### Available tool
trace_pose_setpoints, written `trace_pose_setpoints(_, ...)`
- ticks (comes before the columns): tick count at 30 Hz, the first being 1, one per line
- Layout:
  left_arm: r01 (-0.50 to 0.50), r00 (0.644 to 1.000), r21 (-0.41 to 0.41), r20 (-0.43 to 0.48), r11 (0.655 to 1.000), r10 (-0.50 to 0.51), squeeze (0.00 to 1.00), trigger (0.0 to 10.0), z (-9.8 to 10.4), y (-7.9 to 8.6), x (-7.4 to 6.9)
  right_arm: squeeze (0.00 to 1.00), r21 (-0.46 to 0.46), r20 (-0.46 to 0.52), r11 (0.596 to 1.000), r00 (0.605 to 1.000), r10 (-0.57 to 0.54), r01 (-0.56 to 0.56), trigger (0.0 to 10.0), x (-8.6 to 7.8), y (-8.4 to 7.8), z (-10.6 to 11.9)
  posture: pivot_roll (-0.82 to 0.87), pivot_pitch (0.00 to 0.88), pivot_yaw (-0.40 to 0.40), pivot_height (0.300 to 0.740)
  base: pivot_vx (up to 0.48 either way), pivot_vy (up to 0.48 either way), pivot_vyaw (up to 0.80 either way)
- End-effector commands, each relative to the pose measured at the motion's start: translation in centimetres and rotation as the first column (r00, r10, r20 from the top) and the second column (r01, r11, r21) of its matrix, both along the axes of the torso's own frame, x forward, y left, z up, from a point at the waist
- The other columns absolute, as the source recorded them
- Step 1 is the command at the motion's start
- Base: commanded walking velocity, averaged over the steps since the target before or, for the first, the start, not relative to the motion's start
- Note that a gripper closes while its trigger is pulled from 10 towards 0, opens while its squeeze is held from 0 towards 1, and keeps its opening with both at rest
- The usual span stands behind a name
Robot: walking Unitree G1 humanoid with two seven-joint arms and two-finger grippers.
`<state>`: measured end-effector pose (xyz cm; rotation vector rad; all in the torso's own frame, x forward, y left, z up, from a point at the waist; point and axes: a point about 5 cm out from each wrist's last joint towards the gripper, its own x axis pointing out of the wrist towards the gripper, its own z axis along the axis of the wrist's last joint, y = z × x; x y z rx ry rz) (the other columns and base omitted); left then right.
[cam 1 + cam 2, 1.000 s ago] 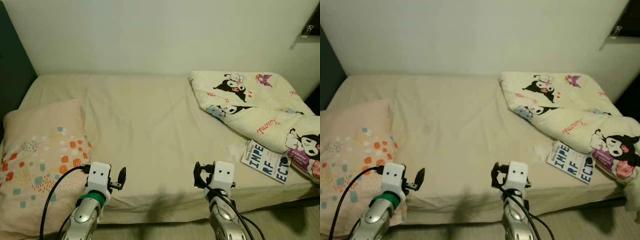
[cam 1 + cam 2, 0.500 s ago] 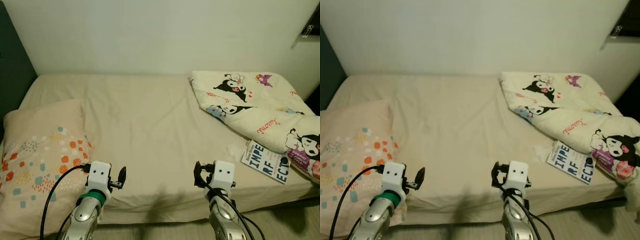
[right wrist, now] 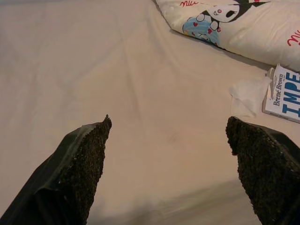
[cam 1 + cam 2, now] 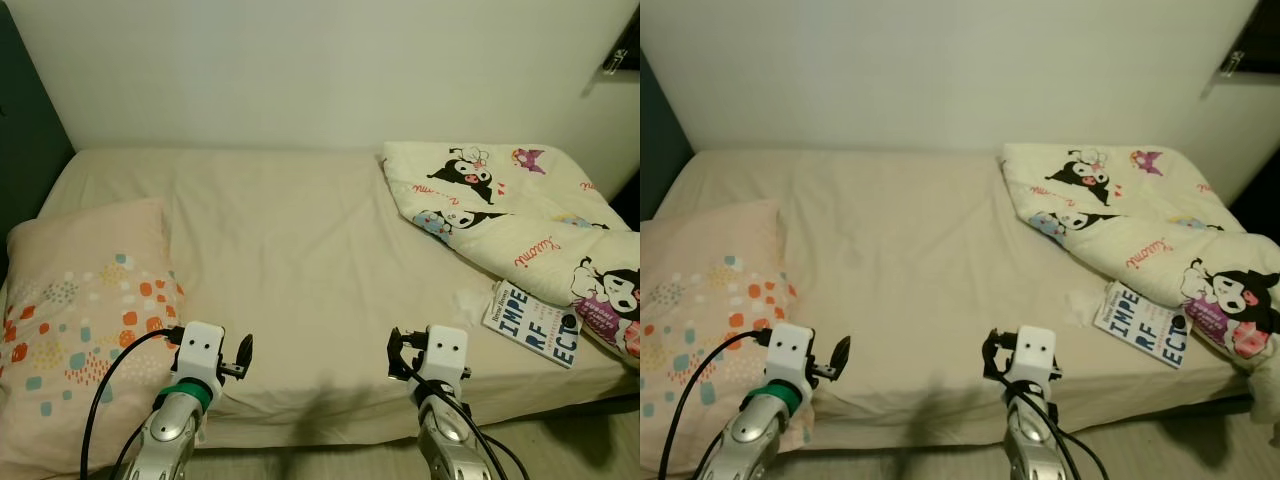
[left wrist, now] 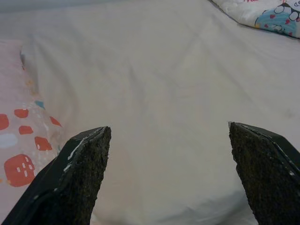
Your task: Clean up the room
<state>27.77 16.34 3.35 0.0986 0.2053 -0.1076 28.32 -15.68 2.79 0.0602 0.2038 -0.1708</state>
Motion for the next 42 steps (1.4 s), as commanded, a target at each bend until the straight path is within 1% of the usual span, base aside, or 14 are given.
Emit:
trace_pose_setpoints(1, 0.004, 1.000, 0.005, -0.026, 1.000, -0.004, 0.00, 10.0, -0.52, -0.09, -0.23, 0.00, 0.000, -0.009, 1.000, 1.000, -0.007, 0.007, 10.0, -0.02, -0.06, -0.18, 0.12, 0.000, -0.006, 0.740, 0.000, 0.000, 0.00)
trace_pose_setpoints(9, 0.003, 0.999, 0.010, -0.033, 1.000, -0.002, 0.00, 10.0, -0.50, -0.19, -0.05, 0.00, -0.003, -0.007, 1.000, 1.000, -0.012, 0.012, 10.0, 0.18, -0.18, -0.05, 0.13, 0.000, -0.005, 0.740, 0.000, 0.000, 0.00)
trace_pose_setpoints(33, -0.011, 0.999, 0.016, -0.049, 1.000, 0.012, 0.00, 10.0, -0.75, 0.01, -0.23, 0.00, -0.004, -0.016, 1.000, 1.000, -0.016, 0.016, 10.0, 0.10, -0.17, -0.18, 0.13, 0.000, -0.003, 0.740, 0.000, 0.000, 0.00)
trace_pose_setpoints(40, -0.007, 0.999, 0.011, -0.045, 1.000, 0.008, 0.00, 10.0, -0.70, 0.08, -0.24, 0.00, -0.004, -0.019, 1.000, 1.000, -0.006, 0.006, 10.0, 0.11, 0.10, -0.22, 0.13, 0.000, -0.001, 0.740, 0.000, 0.000, 0.00)
trace_pose_setpoints(41, -0.014, 1.000, 0.006, -0.008, 1.000, 0.014, 0.00, 10.0, -0.26, 0.16, -0.26, 0.00, 0.000, -0.020, 1.000, 1.000, -0.009, 0.009, 10.0, 0.04, 0.09, -0.27, 0.13, 0.000, -0.001, 0.740, 0.000, 0.000, 0.00)
trace_pose_setpoints(42, -0.014, 1.000, 0.006, -0.008, 1.000, 0.014, 0.00, 10.0, -0.26, 0.16, -0.26, 0.00, 0.000, -0.020, 1.000, 1.000, -0.009, 0.009, 10.0, 0.04, 0.09, -0.27, 0.13, 0.000, -0.001, 0.740, 0.000, 0.000, 0.00)
